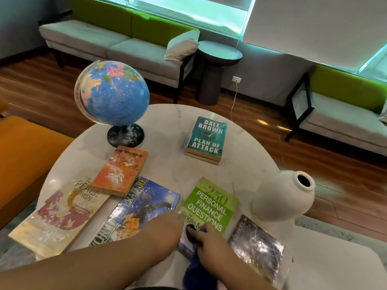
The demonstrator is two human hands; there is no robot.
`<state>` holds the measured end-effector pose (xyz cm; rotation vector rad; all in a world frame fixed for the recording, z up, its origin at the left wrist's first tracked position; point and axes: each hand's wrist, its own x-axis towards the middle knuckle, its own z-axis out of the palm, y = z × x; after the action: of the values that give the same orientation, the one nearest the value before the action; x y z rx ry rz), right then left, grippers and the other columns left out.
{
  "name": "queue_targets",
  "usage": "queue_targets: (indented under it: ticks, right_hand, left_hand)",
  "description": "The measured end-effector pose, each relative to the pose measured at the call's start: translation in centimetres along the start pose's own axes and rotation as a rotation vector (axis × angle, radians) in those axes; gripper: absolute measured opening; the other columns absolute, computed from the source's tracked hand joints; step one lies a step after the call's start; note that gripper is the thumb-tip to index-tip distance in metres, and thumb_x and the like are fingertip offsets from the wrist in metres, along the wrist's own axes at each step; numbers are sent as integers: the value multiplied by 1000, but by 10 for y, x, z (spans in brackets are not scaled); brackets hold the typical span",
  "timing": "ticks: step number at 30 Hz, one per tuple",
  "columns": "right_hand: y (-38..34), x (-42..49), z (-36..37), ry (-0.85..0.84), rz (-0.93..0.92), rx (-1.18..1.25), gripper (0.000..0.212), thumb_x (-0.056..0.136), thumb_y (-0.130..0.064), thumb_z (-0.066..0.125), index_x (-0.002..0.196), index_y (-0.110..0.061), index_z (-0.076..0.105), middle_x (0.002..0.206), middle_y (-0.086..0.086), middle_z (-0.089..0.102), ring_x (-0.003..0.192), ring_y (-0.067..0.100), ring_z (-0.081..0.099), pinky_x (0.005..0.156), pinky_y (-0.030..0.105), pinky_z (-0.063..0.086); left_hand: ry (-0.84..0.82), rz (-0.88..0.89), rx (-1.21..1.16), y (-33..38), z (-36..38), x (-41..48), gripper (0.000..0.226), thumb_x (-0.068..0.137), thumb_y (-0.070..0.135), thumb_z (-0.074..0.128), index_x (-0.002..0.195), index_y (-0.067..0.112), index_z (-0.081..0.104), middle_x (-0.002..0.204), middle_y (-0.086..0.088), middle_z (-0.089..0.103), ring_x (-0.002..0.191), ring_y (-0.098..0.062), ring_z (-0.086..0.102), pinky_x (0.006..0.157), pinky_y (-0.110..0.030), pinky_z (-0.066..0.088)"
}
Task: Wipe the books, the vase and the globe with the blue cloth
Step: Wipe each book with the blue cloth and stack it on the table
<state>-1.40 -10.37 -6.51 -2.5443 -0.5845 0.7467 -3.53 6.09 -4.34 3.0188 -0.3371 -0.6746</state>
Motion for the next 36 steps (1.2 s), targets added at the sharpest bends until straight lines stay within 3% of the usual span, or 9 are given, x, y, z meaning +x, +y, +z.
queue_targets:
  ticks: [2, 4, 8, 12, 16, 20, 23, 28, 36]
  right_hand:
    - [14, 13, -19, 89, 121, 15, 44, 99, -16, 42, 142, -23, 43, 122, 5, 40, 113, 22, 48, 91, 20, 36]
    - [24, 24, -39, 105, 212, 12, 43, 99, -16, 44, 142, -20, 44, 125, 7, 43, 113, 23, 50, 91, 17, 37]
    - [30, 19, -67, 171, 270, 317, 43, 95, -12, 53, 137, -19, 52, 114, 6, 57, 92, 17, 55, 55, 8, 36]
    - [33, -2, -74, 301, 277, 553, 42, 94, -14, 54, 135, -25, 53, 117, -5, 58, 98, 11, 54, 66, 7, 38]
    - [31, -17, -72, 318, 282, 596, 34, 95, -17, 54, 128, -24, 57, 108, -9, 58, 88, -3, 51, 68, 7, 37]
    - [28, -23, -73, 390, 264, 595, 25, 94, -15, 55, 116, -27, 60, 107, -5, 59, 93, 2, 55, 74, 14, 42]
    - [25, -27, -73, 408, 250, 612, 29, 94, -14, 56, 120, -28, 59, 110, -6, 56, 100, 9, 55, 85, 23, 41]
    - [20, -31, -71, 401, 218, 613, 29, 96, -14, 54, 119, -33, 53, 104, -12, 47, 92, 1, 47, 84, 18, 34]
    - [20, -31, -68, 398, 226, 616, 30, 95, -13, 55, 123, -25, 59, 113, -2, 53, 99, 9, 54, 85, 21, 39]
  left_hand:
    - [-17, -60, 3, 8, -8, 11, 31, 93, 11, 52, 123, 5, 47, 128, -15, 50, 114, -28, 52, 87, -37, 44]
    - [-55, -131, -13, 12, -10, 20, 45, 89, 27, 65, 124, 4, 49, 123, -13, 57, 112, -25, 57, 85, -35, 48]
    - [-128, -227, -54, 18, -11, 33, 69, 78, 36, 76, 130, 1, 48, 122, -15, 63, 105, -23, 65, 82, -34, 51]
    - [-67, -227, 5, 28, -16, 37, 74, 82, 39, 71, 135, 0, 38, 132, -14, 50, 116, -23, 56, 88, -35, 48]
    - [-56, -286, -53, 30, -23, 42, 47, 91, 18, 56, 133, 3, 39, 122, -9, 55, 106, -25, 59, 84, -32, 48]
    - [-49, -235, -62, 30, -25, 43, 83, 85, 37, 67, 140, -9, 25, 140, -21, 34, 128, -29, 42, 103, -34, 39]
    - [-42, -297, -128, 28, -21, 46, 86, 75, 44, 76, 134, -2, 34, 135, -13, 41, 126, -25, 45, 100, -33, 44]
    - [-32, -317, -177, 27, -16, 45, 86, 75, 45, 77, 137, 3, 33, 139, -11, 39, 130, -23, 43, 100, -35, 43]
    - [-21, -332, -197, 35, -16, 43, 106, 64, 53, 81, 137, -1, 26, 139, -13, 31, 126, -24, 46, 96, -32, 44]
